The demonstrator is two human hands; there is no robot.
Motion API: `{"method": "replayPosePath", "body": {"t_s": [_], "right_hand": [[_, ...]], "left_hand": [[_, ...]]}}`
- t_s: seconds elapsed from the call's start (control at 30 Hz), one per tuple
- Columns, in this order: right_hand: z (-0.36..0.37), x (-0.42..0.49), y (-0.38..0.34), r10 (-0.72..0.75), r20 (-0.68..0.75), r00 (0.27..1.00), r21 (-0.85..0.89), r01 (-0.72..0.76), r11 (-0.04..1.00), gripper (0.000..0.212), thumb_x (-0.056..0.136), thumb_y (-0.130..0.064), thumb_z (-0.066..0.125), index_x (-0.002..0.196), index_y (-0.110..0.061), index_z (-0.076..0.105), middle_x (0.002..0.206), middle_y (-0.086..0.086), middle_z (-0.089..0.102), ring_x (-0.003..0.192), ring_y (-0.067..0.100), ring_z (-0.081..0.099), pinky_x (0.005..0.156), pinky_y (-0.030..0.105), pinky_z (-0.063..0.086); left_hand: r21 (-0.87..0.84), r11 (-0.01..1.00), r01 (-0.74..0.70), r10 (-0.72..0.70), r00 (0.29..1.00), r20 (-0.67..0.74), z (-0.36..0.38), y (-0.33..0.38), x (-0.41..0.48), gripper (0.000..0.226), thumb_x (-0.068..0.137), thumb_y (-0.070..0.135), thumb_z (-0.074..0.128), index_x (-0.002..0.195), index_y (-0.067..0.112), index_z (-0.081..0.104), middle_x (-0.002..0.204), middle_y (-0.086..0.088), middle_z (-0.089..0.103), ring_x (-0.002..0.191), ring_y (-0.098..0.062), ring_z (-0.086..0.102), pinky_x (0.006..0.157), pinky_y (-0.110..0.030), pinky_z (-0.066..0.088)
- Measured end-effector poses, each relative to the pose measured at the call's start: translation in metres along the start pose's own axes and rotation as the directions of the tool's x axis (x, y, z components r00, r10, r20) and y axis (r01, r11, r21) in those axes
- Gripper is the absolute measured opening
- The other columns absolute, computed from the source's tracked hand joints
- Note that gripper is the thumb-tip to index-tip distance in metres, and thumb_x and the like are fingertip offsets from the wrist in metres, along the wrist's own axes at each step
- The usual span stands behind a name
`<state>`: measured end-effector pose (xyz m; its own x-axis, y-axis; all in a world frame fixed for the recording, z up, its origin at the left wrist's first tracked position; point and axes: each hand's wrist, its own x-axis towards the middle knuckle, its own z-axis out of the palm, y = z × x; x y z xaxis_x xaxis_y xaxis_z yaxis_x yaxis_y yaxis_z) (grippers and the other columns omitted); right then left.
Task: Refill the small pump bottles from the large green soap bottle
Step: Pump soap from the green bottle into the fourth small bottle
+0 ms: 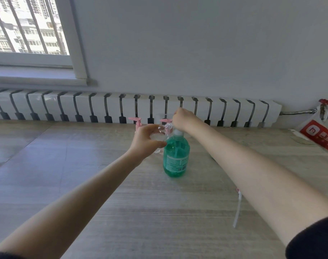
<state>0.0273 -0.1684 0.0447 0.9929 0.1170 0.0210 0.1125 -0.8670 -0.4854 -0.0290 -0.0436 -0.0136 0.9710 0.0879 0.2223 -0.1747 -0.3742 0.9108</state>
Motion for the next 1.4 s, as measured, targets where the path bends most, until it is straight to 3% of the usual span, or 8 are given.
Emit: {"method": "replayPosePath", "body": {"t_s": [0.37,0.6,0.7,0.8,0.97,1.13,1.23,1.4], "right_hand": [[-0.003,-0.004,0.0,-0.006,0.033,0.999,0.001,0.006,1.0,0.031,0.096,-0.011,0.037,0.118,-0.002,0.058,0.123,0.012,0.057,0.103,0.022,0.052,0.098,0.038,0.044],[-0.012,-0.003,-0.004,-0.016,-0.02,1.0,0.051,0.017,0.999,0.035,0.092,-0.007,0.035,0.124,0.0,0.047,0.111,0.013,0.056,0.093,0.023,0.055,0.079,0.033,0.046],[-0.017,-0.003,-0.006,-0.017,-0.007,1.0,0.028,0.017,0.999,0.044,0.092,-0.008,0.038,0.135,-0.003,0.036,0.12,0.013,0.054,0.104,0.024,0.056,0.088,0.036,0.047],[-0.015,-0.002,-0.006,-0.047,0.013,0.999,0.018,0.047,0.999,0.045,0.093,-0.007,0.041,0.137,-0.003,0.036,0.136,0.015,0.048,0.123,0.028,0.048,0.101,0.039,0.041],[-0.013,0.001,-0.004,-0.065,0.023,0.998,0.007,0.065,0.998,0.042,0.094,-0.008,0.041,0.136,-0.003,0.04,0.136,0.015,0.048,0.124,0.028,0.047,0.1,0.036,0.04],[-0.007,0.002,-0.001,-0.059,0.032,0.998,0.054,0.057,0.997,0.036,0.094,-0.005,0.04,0.128,-0.002,0.049,0.132,0.015,0.051,0.12,0.028,0.048,0.097,0.036,0.041],[-0.002,0.003,0.002,-0.043,0.053,0.998,0.083,0.038,0.996,0.034,0.095,-0.003,0.037,0.124,-0.001,0.052,0.132,0.014,0.053,0.122,0.027,0.047,0.101,0.037,0.039],[0.005,0.006,0.004,-0.018,0.061,0.998,0.117,0.011,0.993,0.037,0.092,-0.002,0.036,0.125,-0.003,0.054,0.138,0.01,0.048,0.124,0.026,0.044,0.102,0.037,0.038]], "left_hand": [[0.004,1.0,-0.004,0.004,1.0,0.014,-0.002,0.0,0.001,0.061,0.069,-0.002,0.078,0.126,0.006,0.058,0.122,-0.004,0.062,0.114,-0.012,0.055,0.099,-0.027,0.041],[-0.022,0.999,-0.029,0.029,1.0,0.01,-0.003,0.005,-0.001,0.057,0.07,-0.003,0.077,0.123,0.007,0.06,0.112,0.002,0.064,0.101,-0.004,0.057,0.094,-0.022,0.043],[-0.017,0.999,-0.042,0.043,0.999,0.017,-0.004,0.009,0.0,0.055,0.07,-0.004,0.077,0.122,0.009,0.06,0.103,0.009,0.063,0.094,0.003,0.057,0.088,-0.019,0.043],[-0.022,0.999,-0.043,0.044,0.999,0.023,-0.005,0.01,0.002,0.056,0.07,-0.003,0.077,0.122,0.009,0.06,0.105,0.007,0.063,0.098,-0.002,0.058,0.09,-0.021,0.044],[-0.017,0.999,-0.048,0.048,0.998,0.036,-0.006,0.007,0.004,0.054,0.071,-0.003,0.076,0.12,0.012,0.061,0.098,0.014,0.062,0.091,0.01,0.055,0.074,-0.009,0.044],[-0.024,0.999,-0.036,0.037,0.999,0.032,-0.005,0.001,0.006,0.054,0.069,-0.003,0.077,0.12,0.009,0.062,0.104,0.009,0.065,0.095,0.006,0.058,0.079,-0.008,0.043],[-0.019,0.999,-0.028,0.029,0.999,0.026,-0.004,-0.004,0.006,0.058,0.069,-0.002,0.078,0.123,0.007,0.06,0.116,0.0,0.066,0.108,-0.008,0.059,0.093,-0.02,0.043],[-0.043,0.999,-0.016,0.017,0.999,0.032,-0.002,-0.006,0.004,0.058,0.069,-0.003,0.078,0.123,0.008,0.06,0.117,-0.001,0.065,0.112,-0.011,0.058,0.1,-0.028,0.045]]}}
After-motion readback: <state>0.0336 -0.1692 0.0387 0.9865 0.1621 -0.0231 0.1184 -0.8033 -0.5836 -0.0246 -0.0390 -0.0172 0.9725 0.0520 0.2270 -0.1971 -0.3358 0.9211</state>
